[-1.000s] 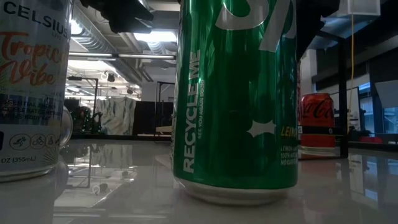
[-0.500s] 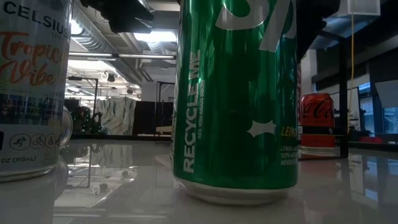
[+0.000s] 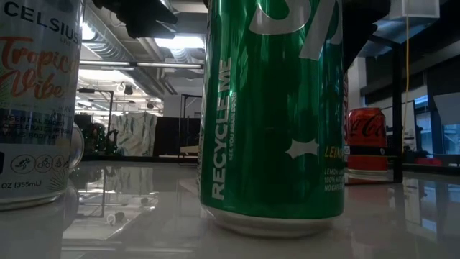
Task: Place canned beverage on shelf
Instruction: Put the top red-white soda can on the shelf, then put the top red-black soda can on the shelf
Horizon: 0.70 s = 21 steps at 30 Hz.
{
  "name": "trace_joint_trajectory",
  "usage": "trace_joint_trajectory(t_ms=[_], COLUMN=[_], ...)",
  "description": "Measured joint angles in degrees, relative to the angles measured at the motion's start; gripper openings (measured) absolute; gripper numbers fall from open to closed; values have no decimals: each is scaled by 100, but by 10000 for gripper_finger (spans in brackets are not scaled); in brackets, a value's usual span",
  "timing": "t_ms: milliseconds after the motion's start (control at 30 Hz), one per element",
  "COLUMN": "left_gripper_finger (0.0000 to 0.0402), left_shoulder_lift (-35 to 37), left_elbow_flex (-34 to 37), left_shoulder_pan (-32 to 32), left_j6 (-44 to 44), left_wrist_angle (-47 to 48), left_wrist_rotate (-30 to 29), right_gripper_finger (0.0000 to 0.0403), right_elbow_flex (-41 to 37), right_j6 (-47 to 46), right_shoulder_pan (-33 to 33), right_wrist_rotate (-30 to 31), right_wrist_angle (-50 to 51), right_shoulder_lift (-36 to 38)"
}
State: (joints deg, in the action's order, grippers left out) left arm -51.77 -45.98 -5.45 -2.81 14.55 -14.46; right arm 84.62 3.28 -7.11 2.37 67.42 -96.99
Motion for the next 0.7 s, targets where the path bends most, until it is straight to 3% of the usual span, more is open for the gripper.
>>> trace_joint_trajectory(t_ms=[700], left_gripper_finger=[312], left_shoulder_lift=[0], left_elbow_flex=[0], left_shoulder_pan=[-1], left_j6=[0], left_wrist_angle=[0], left_wrist_rotate=[0], right_gripper_finger=[372], right_elbow_flex=[819], right_j6=[1], right_shoulder_pan=[-4], right_wrist_rotate=[-15], right_wrist_angle=[352], right_shoulder_lift=[-2])
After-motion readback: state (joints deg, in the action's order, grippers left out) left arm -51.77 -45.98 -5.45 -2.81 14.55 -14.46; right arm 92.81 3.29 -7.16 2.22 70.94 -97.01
